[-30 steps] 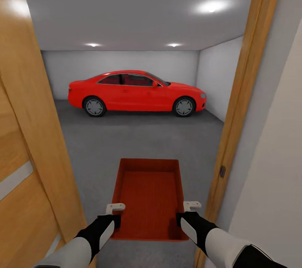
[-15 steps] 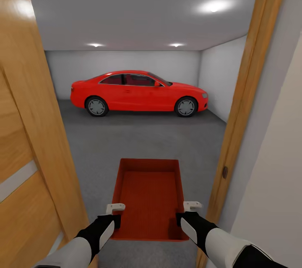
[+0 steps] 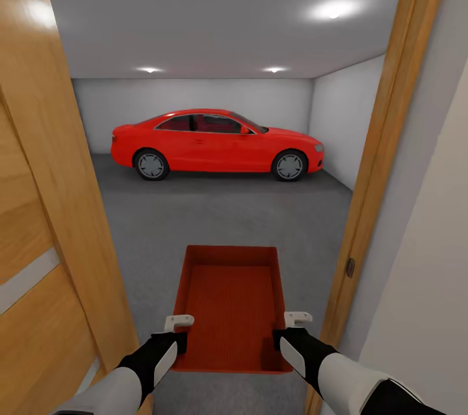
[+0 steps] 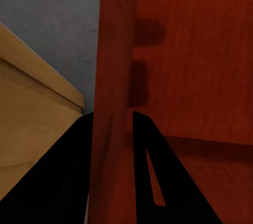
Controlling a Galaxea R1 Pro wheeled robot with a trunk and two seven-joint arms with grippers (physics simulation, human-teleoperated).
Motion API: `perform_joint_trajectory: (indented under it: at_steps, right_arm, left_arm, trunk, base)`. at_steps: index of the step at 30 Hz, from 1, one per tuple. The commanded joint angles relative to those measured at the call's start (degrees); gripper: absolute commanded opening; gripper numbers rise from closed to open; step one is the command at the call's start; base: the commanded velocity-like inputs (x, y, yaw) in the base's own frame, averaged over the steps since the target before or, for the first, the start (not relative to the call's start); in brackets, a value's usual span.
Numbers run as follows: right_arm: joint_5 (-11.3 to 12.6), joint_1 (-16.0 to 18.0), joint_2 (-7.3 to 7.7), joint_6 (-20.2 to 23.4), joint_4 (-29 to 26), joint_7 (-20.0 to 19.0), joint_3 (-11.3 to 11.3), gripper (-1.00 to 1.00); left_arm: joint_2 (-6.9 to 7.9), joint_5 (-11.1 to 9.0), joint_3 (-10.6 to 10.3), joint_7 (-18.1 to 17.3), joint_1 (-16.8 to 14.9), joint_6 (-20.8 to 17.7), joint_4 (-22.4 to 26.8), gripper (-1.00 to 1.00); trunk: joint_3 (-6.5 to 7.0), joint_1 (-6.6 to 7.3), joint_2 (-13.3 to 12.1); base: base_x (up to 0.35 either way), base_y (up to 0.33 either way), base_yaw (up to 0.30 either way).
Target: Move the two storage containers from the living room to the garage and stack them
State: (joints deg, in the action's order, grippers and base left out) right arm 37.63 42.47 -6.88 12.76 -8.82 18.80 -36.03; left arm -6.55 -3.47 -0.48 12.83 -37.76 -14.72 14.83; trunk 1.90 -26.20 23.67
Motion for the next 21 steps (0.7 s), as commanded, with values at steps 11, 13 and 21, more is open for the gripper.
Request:
perform_joint_trajectory:
  at_steps: [11, 13, 21]
  right_arm:
    - [-1.86, 0.07, 0.04, -1.33, -0.14, 0.54, 0.44, -1.0]
    - [-1.86, 0.07, 0.06, -1.33, -0.14, 0.54, 0.44, -1.0]
    - [-1.86, 0.07, 0.02, -1.33, -0.14, 0.54, 0.44, -1.0]
  left_arm:
    - [0.01, 0.03, -0.93, 0.71, 0.06, -0.4, -0.42, -1.0]
    - [0.03, 0.02, -0.93, 0.66, 0.06, -0.4, -0.42, -1.0]
    - [0.04, -0.05, -0.93, 0.6, 0.06, -0.48, -0.42, -1.0]
  trunk:
    - [-0.02, -0.02, 0.05]
    - [-0.02, -0.02, 0.05]
    - [-0.02, -0.02, 0.05]
  base:
    - [0.015, 0.0, 0.0]
    - [0.214, 0.0, 0.0]
    - [0.31, 0.0, 0.0]
